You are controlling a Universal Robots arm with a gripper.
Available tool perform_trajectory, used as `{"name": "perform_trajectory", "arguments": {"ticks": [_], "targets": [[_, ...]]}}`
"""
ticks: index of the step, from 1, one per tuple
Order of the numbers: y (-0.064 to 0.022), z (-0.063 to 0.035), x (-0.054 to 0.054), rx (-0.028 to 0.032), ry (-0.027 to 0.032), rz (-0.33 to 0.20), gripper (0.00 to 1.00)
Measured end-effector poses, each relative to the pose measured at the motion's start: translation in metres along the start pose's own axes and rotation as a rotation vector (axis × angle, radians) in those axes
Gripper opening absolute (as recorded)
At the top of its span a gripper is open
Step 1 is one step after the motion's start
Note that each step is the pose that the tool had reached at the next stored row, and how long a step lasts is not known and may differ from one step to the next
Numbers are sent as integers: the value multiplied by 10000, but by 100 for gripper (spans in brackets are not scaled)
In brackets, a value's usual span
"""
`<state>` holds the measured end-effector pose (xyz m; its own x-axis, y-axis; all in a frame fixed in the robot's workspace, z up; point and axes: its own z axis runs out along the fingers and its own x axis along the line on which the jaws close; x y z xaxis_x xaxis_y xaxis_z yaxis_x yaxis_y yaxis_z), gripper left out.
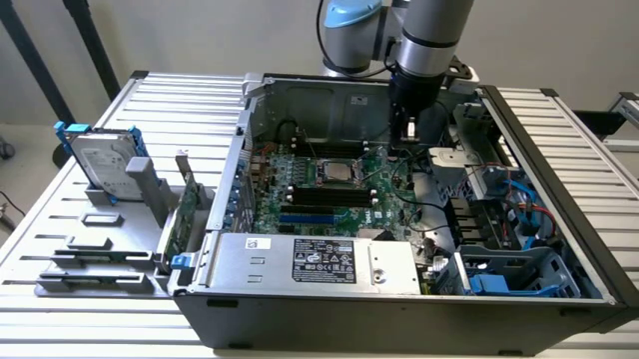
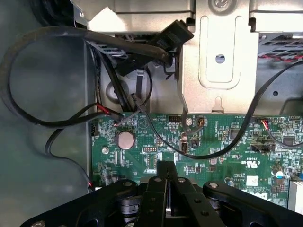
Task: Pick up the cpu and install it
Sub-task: 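Close the cpu cover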
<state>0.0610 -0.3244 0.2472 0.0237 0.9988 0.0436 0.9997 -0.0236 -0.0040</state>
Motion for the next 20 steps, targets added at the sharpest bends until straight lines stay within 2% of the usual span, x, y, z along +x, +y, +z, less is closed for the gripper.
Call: {"name": "perform_trajectory", "arguments": {"ticks": [3, 5, 6, 10, 13, 17, 20], "targets": [[0, 0, 0, 465, 7, 20, 11], [0, 0, 0, 717, 0, 32, 11], [-2, 0, 0, 814, -6, 35, 11], [-15, 0, 0, 1150, -63, 47, 11], [-40, 0, -1, 1373, -103, 57, 11], [-86, 0, -2, 1640, -113, 67, 11], [-118, 1, -3, 1891, -118, 77, 11]]}}
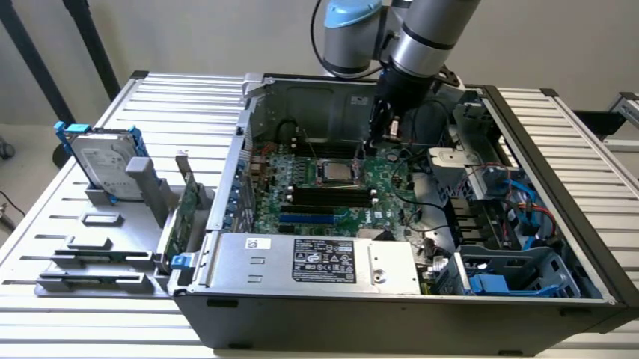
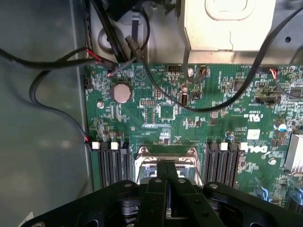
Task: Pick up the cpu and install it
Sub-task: 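Close the cpu cover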
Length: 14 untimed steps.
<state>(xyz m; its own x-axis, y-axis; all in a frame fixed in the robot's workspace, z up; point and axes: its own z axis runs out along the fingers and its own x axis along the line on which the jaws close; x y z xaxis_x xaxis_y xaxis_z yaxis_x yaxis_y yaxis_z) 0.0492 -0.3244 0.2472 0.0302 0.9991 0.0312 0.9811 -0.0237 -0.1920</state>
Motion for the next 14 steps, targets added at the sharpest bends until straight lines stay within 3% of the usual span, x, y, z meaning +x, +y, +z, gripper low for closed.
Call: {"name": "perform_trajectory", "arguments": {"ticks": [6, 9, 14], "targets": [[-49, 9, -2, 611, -18, 24, 11], [-80, 16, -4, 887, -24, 34, 11], [-162, 43, -20, 1205, -32, 45, 11]]}}
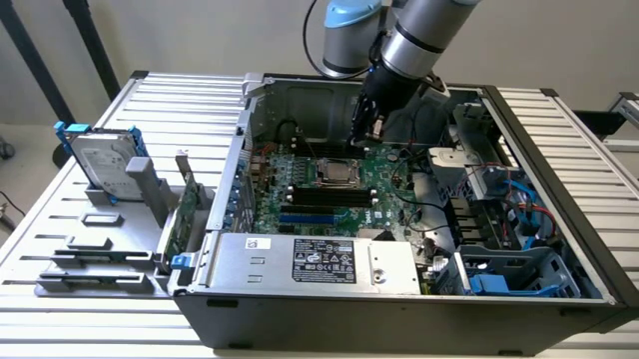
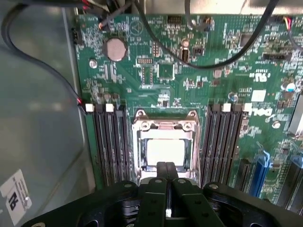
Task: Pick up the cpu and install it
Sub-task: 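Close the cpu cover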
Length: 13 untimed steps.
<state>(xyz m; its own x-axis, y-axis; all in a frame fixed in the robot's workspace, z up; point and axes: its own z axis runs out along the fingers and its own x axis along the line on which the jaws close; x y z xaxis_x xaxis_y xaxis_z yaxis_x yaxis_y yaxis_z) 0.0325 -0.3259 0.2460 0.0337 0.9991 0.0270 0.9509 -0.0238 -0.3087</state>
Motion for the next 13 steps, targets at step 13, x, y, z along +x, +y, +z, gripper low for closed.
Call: {"name": "perform_trajectory", "arguments": {"ticks": [13], "targets": [[-227, 179, -75, 440, -9, 16, 11]]}}
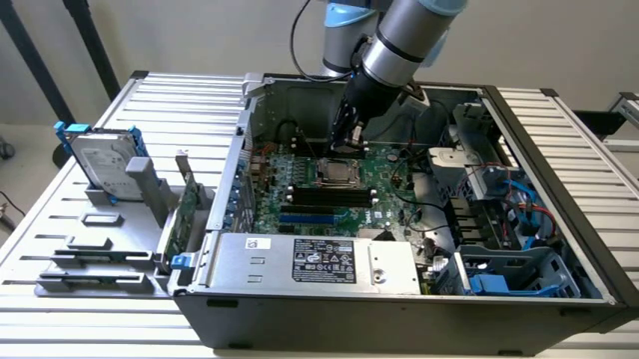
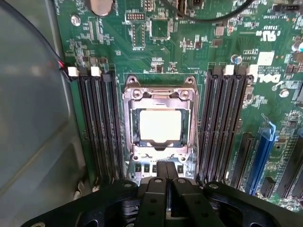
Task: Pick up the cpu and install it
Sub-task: 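Close the cpu cover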
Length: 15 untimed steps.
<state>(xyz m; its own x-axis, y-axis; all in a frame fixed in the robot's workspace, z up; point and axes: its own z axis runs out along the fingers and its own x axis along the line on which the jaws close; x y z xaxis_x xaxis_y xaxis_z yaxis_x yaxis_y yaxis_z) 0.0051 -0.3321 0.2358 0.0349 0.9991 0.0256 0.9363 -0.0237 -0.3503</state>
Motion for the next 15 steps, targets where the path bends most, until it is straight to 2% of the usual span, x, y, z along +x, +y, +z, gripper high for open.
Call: {"name": "perform_trajectory", "arguments": {"ticks": [3, 5, 7, 12, 15], "targets": [[-34, 54, -31, -12, 24, -9, 11], [-53, 84, -40, -51, 65, -25, 11], [-68, 109, -47, -87, 119, -46, 11], [-82, 162, -53, -160, 304, -115, 11], [-86, 205, -57, -194, 365, -138, 11]]}}
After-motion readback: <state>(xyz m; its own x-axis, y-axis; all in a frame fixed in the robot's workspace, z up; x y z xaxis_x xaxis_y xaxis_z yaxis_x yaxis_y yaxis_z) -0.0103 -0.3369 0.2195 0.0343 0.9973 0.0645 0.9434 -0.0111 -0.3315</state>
